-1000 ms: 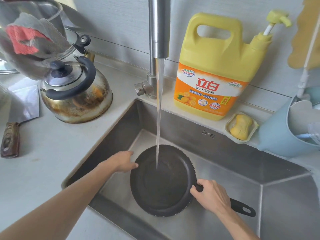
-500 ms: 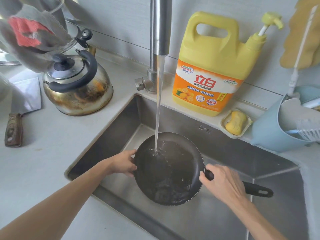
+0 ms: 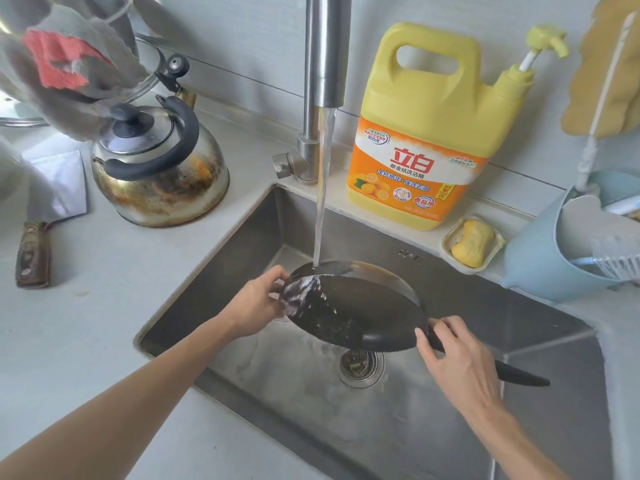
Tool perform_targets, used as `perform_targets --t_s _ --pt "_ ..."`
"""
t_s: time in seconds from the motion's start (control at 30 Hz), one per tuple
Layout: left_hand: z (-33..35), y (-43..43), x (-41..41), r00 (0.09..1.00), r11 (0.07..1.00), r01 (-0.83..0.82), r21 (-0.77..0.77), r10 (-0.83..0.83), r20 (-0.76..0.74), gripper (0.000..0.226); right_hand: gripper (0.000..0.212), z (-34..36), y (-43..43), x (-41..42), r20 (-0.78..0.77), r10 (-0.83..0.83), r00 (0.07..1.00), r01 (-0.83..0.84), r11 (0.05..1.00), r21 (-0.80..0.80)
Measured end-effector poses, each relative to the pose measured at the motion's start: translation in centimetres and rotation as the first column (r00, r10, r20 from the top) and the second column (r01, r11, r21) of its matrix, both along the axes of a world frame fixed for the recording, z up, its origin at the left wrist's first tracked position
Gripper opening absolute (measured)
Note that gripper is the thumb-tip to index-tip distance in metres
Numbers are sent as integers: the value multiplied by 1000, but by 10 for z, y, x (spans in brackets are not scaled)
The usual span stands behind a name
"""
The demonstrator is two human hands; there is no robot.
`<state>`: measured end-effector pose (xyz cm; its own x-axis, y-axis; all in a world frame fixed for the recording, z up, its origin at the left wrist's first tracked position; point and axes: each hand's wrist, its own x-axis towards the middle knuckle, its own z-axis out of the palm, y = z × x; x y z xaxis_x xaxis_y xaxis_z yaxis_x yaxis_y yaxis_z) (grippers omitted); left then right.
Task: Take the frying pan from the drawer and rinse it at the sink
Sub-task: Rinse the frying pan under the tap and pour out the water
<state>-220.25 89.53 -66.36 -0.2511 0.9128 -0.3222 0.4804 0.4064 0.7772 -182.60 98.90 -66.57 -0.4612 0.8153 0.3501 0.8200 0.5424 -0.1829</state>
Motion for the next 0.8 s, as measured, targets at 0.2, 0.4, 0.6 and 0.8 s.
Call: perform_targets --t_s 0.2,0.4,0.6,0.8 --pt "22 -2 -12 989 996 92 7 -90 -119 34 43 -31 -23 -6 -210 -50 976 2 975 -222" --pt "17 -20 -28 978 987 96 -131 -118 -174 41 43 -33 -34 -20 -112 -1 994 -24 976 -217" --pt "-2 -31 -29 983 979 -4 -206 -34 -179 48 39 2 -13 -30 68 129 989 -125 991 -57" --pt "-11 -36 -31 983 969 -10 -248 -36 -178 55 39 41 3 -49 211 218 953 -246 962 115"
